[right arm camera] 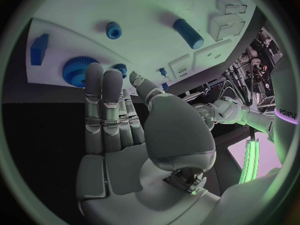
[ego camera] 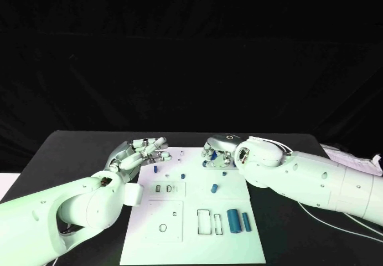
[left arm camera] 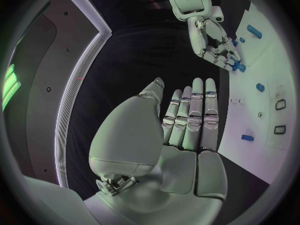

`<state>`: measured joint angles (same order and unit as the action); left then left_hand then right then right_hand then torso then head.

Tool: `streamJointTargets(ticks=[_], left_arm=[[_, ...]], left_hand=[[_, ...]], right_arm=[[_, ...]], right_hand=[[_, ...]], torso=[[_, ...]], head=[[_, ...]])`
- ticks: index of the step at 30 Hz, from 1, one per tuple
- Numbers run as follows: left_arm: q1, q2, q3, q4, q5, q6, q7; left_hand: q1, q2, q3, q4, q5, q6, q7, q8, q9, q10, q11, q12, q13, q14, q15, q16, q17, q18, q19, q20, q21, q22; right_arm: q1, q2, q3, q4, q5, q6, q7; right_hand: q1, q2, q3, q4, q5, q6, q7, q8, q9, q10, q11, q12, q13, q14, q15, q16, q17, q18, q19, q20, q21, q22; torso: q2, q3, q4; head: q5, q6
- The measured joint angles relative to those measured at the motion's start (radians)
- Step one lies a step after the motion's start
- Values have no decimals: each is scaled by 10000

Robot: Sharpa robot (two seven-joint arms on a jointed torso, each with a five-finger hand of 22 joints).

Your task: Assemble the parts on the task board

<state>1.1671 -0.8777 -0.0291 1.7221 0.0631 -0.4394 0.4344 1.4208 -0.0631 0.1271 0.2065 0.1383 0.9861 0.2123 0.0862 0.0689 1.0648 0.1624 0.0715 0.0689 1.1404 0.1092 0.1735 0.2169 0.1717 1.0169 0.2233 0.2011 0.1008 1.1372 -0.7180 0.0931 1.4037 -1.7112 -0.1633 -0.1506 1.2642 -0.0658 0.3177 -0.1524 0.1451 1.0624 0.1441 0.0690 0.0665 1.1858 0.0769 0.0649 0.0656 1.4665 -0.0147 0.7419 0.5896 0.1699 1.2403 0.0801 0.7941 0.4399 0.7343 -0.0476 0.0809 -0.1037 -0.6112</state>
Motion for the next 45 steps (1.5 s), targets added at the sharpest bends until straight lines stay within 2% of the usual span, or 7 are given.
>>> streamJointTargets(ticks=[3,5,8,9,13,27,45], left_arm=[[2,4,2,-18,15,20,-20],[2,3,2,-23,25,35,-38],[2,3,2,-27,36,62,-65],[2,3,2,-28,39,70,-75],[3,3,2,-30,51,101,-111],[3,3,2,-23,72,229,-268],[4,-13,2,-5,78,289,-364]], left_hand=[[0,0,0,0,0,0,0,0,0,0,0,0,0,0,0,0,13,-1,35,-35,0,0],[0,0,0,0,0,0,0,0,0,0,0,0,0,0,0,0,13,-2,35,-35,0,0],[0,0,0,0,0,0,0,0,1,0,0,0,0,37,38,0,12,-1,35,-35,0,0],[0,0,0,0,0,0,0,0,0,0,0,0,0,37,38,0,12,-1,35,-35,0,0],[0,0,0,0,0,0,0,0,1,0,0,0,1,37,38,0,22,-1,35,-35,0,1],[0,0,-27,-84,0,-55,54,-59,1,-37,37,-57,1,37,38,-42,59,-2,70,1,0,-11],[39,39,0,-110,0,-55,53,-58,2,-72,72,-57,1,36,37,-42,80,-3,69,1,-37,-20]], right_arm=[[2,7,3,25,-124,103,-93],[2,15,4,30,-205,161,-153],[2,32,5,24,-293,220,-215],[2,41,6,19,-313,235,-230],[4,100,7,-31,-376,289,-266],[24,283,25,-220,-392,488,-255],[47,342,47,-296,-425,189,-275]], right_hand=[[128,-192,210,239,0,-15,-15,0,0,-172,42,0,7,0,0,1863,1790,-25,322,42,1413,1648],[154,-217,275,349,0,-6,-26,0,-1,-310,50,0,7,0,0,2600,2542,-184,483,59,2017,2400],[230,-294,392,502,0,28,-50,0,-1,-360,65,0,7,0,0,3379,3315,-186,550,97,2651,3151],[230,-293,430,540,0,48,-34,0,-1,-361,64,0,7,0,0,3600,3550,-314,612,112,2843,3395],[272,-336,580,689,0,85,-4,0,-1,-361,64,0,6,0,1,4320,4289,-315,815,112,3492,4224],[352,-255,998,936,-7,458,0,1,41,-228,48,0,-5,-38,39,4966,4887,-465,818,115,4107,4958],[630,-79,1561,974,-643,915,-119,27,108,178,-44,-41,-24,-38,39,5401,5250,-465,886,111,4590,5580]], torso=[[35,0,6],[60,-1,12],[91,0,26],[100,0,29],[135,-4,48],[240,-19,115],[334,-32,168]], head=[[23,12],[25,23],[10,48],[5,52],[-15,70],[19,77],[-50,102]])
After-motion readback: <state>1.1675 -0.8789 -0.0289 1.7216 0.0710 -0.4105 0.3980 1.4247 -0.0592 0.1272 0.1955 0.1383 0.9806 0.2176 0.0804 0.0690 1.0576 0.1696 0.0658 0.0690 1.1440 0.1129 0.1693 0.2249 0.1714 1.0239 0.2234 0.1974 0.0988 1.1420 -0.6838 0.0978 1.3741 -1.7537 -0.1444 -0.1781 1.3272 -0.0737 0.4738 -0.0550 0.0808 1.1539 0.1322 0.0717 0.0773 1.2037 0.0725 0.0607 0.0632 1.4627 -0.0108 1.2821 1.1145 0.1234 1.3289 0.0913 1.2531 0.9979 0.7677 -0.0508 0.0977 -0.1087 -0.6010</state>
